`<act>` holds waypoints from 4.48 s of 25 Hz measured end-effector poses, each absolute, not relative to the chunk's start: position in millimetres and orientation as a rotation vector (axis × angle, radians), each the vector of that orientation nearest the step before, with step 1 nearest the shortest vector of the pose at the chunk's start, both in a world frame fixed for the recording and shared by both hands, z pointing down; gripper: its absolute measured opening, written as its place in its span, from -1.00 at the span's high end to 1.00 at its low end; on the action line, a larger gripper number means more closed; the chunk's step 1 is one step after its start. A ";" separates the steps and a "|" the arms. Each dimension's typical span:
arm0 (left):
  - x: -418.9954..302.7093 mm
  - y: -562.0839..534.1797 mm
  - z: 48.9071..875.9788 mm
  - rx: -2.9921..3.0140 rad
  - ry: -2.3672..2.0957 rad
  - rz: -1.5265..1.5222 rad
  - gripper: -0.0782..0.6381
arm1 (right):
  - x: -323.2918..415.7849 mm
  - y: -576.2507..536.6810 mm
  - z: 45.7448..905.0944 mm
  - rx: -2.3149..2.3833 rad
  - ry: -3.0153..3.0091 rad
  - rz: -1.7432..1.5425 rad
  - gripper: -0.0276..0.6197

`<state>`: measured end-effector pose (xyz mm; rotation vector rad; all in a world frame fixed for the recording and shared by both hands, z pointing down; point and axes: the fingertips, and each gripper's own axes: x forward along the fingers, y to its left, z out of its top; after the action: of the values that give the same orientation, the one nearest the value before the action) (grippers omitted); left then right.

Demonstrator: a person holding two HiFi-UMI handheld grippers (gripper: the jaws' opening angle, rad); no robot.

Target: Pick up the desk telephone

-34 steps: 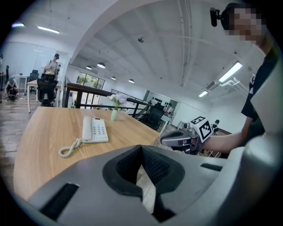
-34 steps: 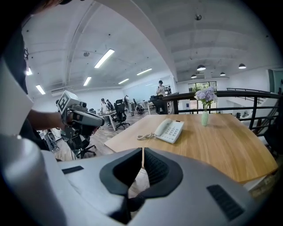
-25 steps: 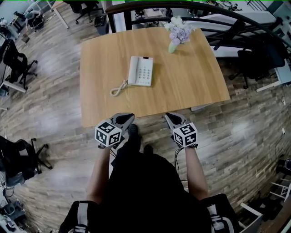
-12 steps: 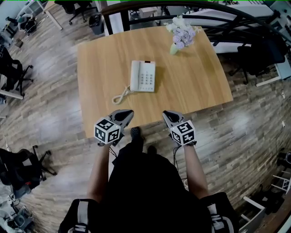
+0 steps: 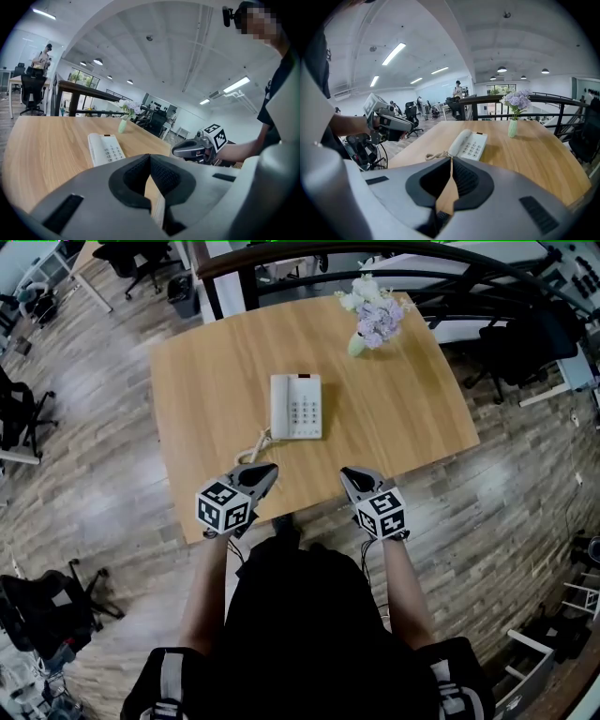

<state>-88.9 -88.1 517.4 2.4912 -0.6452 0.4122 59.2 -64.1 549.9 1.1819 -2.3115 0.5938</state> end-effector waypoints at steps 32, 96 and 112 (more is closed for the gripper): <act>-180.3 -135.6 536.2 2.418 -0.808 0.355 0.73 | -18.4 -135.7 551.7 1.117 -2.362 0.541 0.84; -55.4 -283.4 728.4 2.003 -0.587 0.513 -0.26 | 34.2 -272.8 736.1 0.905 -2.246 1.279 0.11; -51.8 -287.7 731.0 1.977 -0.504 0.536 -0.28 | 32.4 -279.1 744.0 0.876 -2.243 1.377 0.11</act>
<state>-51.8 -287.7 731.0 1.9772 -0.5039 0.5363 32.4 -279.1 744.0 0.8763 -2.2429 1.3770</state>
